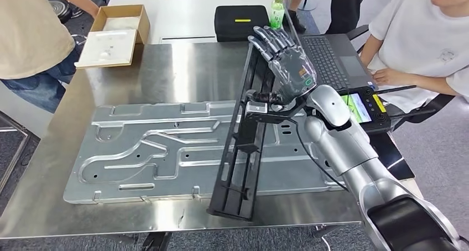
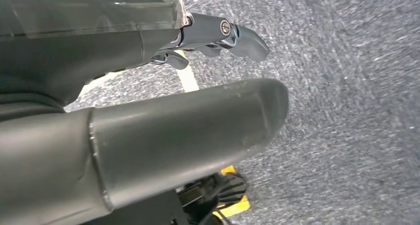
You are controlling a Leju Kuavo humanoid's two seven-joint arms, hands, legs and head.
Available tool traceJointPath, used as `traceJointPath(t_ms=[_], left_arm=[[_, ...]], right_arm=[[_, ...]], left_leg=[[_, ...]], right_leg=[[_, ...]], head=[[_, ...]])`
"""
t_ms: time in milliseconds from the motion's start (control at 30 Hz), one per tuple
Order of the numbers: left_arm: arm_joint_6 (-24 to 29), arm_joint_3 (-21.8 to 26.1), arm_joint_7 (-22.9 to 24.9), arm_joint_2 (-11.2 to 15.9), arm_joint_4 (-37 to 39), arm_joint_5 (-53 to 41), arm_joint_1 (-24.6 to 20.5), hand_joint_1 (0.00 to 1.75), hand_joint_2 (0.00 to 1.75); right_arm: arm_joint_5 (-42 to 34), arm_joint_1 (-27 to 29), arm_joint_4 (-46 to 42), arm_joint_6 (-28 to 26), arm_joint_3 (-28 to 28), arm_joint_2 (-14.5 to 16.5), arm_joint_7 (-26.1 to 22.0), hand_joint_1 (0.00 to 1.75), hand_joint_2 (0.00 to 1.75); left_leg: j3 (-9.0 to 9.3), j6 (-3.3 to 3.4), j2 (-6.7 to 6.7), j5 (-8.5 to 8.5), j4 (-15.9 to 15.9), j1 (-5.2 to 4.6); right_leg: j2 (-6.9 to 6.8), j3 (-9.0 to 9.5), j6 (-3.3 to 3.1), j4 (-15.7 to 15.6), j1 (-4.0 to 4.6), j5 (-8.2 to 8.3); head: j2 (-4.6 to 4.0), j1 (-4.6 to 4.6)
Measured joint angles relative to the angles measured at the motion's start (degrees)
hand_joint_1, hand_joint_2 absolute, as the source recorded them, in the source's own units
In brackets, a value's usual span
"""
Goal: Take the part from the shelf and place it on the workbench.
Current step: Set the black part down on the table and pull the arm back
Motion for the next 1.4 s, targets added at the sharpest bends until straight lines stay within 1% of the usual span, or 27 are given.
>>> traceJointPath(t_ms=[67,133,200,233,267,300,333,400,467,633,667,733,767,800,833,867,900,967,1000,1033,1133,1200,1233,1300,1333,1367,1400], left_arm=[[-0.01,0.01,-0.02,-0.02,0.00,-0.08,0.06,0.00,1.75],[0.02,0.03,-0.07,-0.05,0.00,-0.08,-0.03,0.00,1.75],[0.06,0.05,-0.14,-0.07,0.00,-0.06,-0.16,0.00,1.75],[0.07,0.08,-0.17,-0.06,0.00,-0.05,-0.16,0.00,1.31],[0.07,0.11,-0.22,-0.05,0.00,-0.04,-0.11,0.00,0.87],[0.07,0.14,-0.27,-0.05,0.00,-0.04,-0.06,0.00,0.44],[0.06,0.17,-0.32,-0.05,0.00,-0.04,-0.04,0.00,0.00],[-0.02,0.20,-0.44,-0.07,0.00,-0.05,-0.08,0.00,0.00],[-0.13,0.21,-0.54,-0.07,0.00,-0.06,-0.17,0.00,0.00],[-0.21,0.24,-0.61,-0.05,0.00,-0.06,-0.25,0.00,0.00],[-0.27,0.26,-0.67,-0.05,0.00,-0.06,-0.25,0.00,0.00],[-0.41,0.38,-0.93,0.00,0.00,-0.07,-0.23,0.00,0.00],[-0.46,0.45,-1.04,0.02,0.00,-0.08,-0.21,0.00,0.00],[-0.48,0.52,-1.07,0.05,0.00,-0.10,-0.17,0.00,0.00],[-0.46,0.55,-0.99,0.06,0.00,-0.13,-0.10,0.00,0.00],[-0.43,0.57,-0.87,0.08,0.00,-0.16,-0.03,0.00,0.00],[-0.40,0.60,-0.74,0.11,0.00,-0.20,0.01,0.00,0.00],[-0.34,0.63,-0.43,0.16,0.00,-0.25,-0.01,0.00,0.00],[-0.34,0.67,-0.27,0.17,0.00,-0.26,-0.07,0.00,0.00],[-0.34,0.73,-0.07,0.17,0.00,-0.30,-0.15,0.00,0.00],[-0.32,1.01,0.59,0.17,0.00,-0.49,-0.22,0.00,0.00],[-0.28,1.07,0.87,0.15,0.00,-0.58,-0.24,0.00,0.00],[-0.26,1.08,0.96,0.14,0.00,-0.61,-0.32,0.00,0.00],[-0.28,1.10,1.03,0.10,0.00,-0.64,-0.46,0.00,0.00],[-0.32,1.11,1.01,0.08,0.00,-0.65,-0.46,0.00,0.00],[-0.39,1.11,0.96,0.03,0.00,-0.67,-0.41,0.00,0.00],[-0.47,1.11,0.88,-0.04,0.00,-0.67,-0.36,0.00,0.00]], right_arm=[[-2.65,0.14,-0.34,1.12,-0.71,0.14,0.36,0.00,0.00],[-4.27,-0.01,-0.40,1.84,-1.76,0.44,2.85,0.00,0.00],[-5.20,-0.44,0.47,2.75,-2.76,0.78,6.16,0.00,0.00],[-6.07,-0.69,1.33,3.77,-3.24,0.92,7.38,0.00,0.00],[-7.44,-1.03,2.55,5.50,-3.81,1.11,8.23,0.00,0.00],[-8.95,-1.43,3.88,7.54,-4.40,1.29,8.63,0.00,0.00],[-10.27,-1.88,5.06,9.48,-4.92,1.45,8.61,0.00,0.00],[-12.15,-3.20,7.18,13.21,-5.63,1.68,7.82,0.00,0.00],[-12.97,-4.42,8.53,15.94,-5.83,1.87,7.06,0.00,0.00],[-13.43,-5.13,9.32,17.98,-5.83,2.04,6.76,0.00,0.00],[-13.71,-5.67,10.12,20.39,-5.81,2.05,6.64,0.00,0.00],[-14.99,-8.23,13.69,24.37,-5.38,2.05,5.90,0.00,0.00],[-15.56,-9.36,15.41,25.07,-5.16,2.04,5.49,0.00,0.00],[-15.98,-10.00,16.48,23.39,-4.95,2.04,5.18,0.00,0.00],[-16.03,-9.69,16.57,21.29,-4.94,2.04,5.07,0.00,0.00],[-15.98,-9.20,16.54,19.38,-4.94,2.04,4.97,0.00,0.00],[-15.83,-8.66,16.37,17.79,-4.93,2.03,4.86,0.00,0.00],[-15.29,-7.69,15.37,14.76,-4.93,1.99,4.40,0.00,0.00],[-14.91,-7.34,14.47,13.29,-4.92,1.91,4.12,0.00,0.00],[-14.47,-6.93,13.30,11.81,-4.93,1.78,3.84,0.00,0.00],[-12.19,-4.93,8.88,8.00,-4.94,1.28,3.00,0.00,0.00],[-10.42,-3.66,5.72,6.09,-4.94,0.92,2.43,0.00,0.00],[-9.75,-3.29,4.25,5.49,-4.93,0.78,2.21,0.00,0.00],[-8.91,-2.66,1.85,5.11,-4.93,0.59,1.98,0.00,0.00],[-8.66,-2.26,0.95,5.28,-4.93,0.52,1.94,0.00,0.00],[-8.47,-1.89,0.20,5.59,-4.93,0.46,1.95,0.00,0.00],[-8.23,-1.66,-0.47,6.12,-4.92,0.45,2.02,0.00,0.00]], left_leg=[[0.12,0.68,-0.06,0.24,-0.43,0.09],[0.33,1.47,-0.01,0.55,-0.93,0.27],[0.35,1.95,0.04,0.63,-1.06,0.20],[0.34,2.05,0.05,0.62,-1.04,0.12],[0.34,2.10,0.03,0.61,-1.02,0.02],[0.35,2.11,0.00,0.60,-0.98,-0.06],[0.37,2.11,-0.05,0.59,-0.93,-0.12],[0.30,1.97,-0.09,0.53,-0.76,-0.29],[0.05,1.71,-0.05,0.47,-0.54,-0.55],[-0.18,1.51,0.01,0.51,-0.35,-0.65],[-0.18,1.40,0.02,0.55,-0.44,-0.59],[-1.87,0.46,0.08,-1.86,3.34,-0.34],[-3.49,-0.08,0.11,-3.73,6.96,-0.18],[-5.42,-0.56,0.14,-5.77,11.23,-0.02],[-6.87,-0.74,0.14,-6.60,14.20,0.13],[-7.54,-0.87,0.15,-6.44,15.40,0.25],[-7.13,-0.93,0.15,-5.23,14.35,0.36],[-3.90,-0.91,0.16,-1.30,7.17,0.52],[-2.13,-0.80,0.14,-0.04,3.46,0.47],[-0.97,-0.62,0.12,0.59,0.97,0.41],[-0.35,0.22,0.02,0.60,-0.37,0.25],[-0.09,0.95,0.04,0.88,-0.88,0.38],[0.04,1.33,0.08,0.99,-1.11,0.42],[0.09,1.80,0.14,0.97,-1.17,0.32],[0.10,1.90,0.14,0.94,-1.15,0.27],[0.11,1.93,0.11,0.91,-1.11,0.25],[0.11,1.94,0.08,0.88,-1.04,0.24]], right_leg=[[-0.04,0.04,0.65,-0.01,-0.09,-0.13],[-0.12,-1.13,1.09,2.67,-0.18,-2.01],[-0.17,-4.29,1.29,9.45,-0.18,-5.49],[-0.17,-5.95,1.36,12.90,-0.15,-6.76],[-0.18,-7.00,1.37,14.99,-0.15,-7.12],[-0.18,-7.09,1.29,15.04,-0.15,-6.41],[-0.18,-6.12,1.11,13.00,-0.12,-4.82],[-0.19,-2.41,0.48,5.49,0.11,-1.24],[-0.22,-0.11,0.00,0.61,0.45,0.10],[-0.22,-0.01,-0.06,-0.23,0.57,0.12],[-0.19,-0.05,-0.10,-0.20,0.62,0.14],[-0.37,0.07,-0.77,-0.45,0.31,0.38],[-0.49,0.16,-1.12,-0.62,0.16,0.48],[-0.60,0.25,-1.43,-0.79,-0.04,0.58],[-0.60,0.27,-1.45,-0.78,-0.04,0.56],[-0.59,0.29,-1.44,-0.75,-0.05,0.54],[-0.54,0.31,-1.39,-0.70,-0.09,0.50],[-0.39,0.32,-1.10,-0.49,-0.19,0.30],[-0.31,0.22,-0.85,-0.32,-0.12,0.19],[-0.25,0.12,-0.55,-0.27,-0.05,0.16],[-0.20,0.05,0.35,-0.51,0.20,0.27],[-0.21,-0.41,0.80,0.74,0.08,-0.80],[-0.20,-1.38,0.96,2.92,0.03,-2.18],[-0.21,-4.67,1.13,9.95,-0.01,-5.63],[-0.21,-6.25,1.17,13.14,-0.03,-6.68],[-0.22,-7.12,1.16,14.72,-0.04,-6.74],[-0.22,-6.97,1.08,14.22,-0.04,-5.76]], head=[[0.00,0.02],[0.00,0.03],[0.00,0.03],[0.00,0.03],[0.00,0.03],[0.00,0.03],[0.00,0.03],[0.00,0.02],[0.00,0.01],[0.00,-0.01],[0.00,0.00],[0.00,0.00],[0.00,0.01],[0.00,0.00],[0.00,0.00],[0.00,0.00],[0.00,-0.01],[0.00,-0.01],[0.00,0.00],[0.00,0.00],[0.00,0.01],[0.00,0.02],[0.00,0.03],[0.00,0.03],[0.00,0.03],[0.00,0.03],[0.00,0.03]])
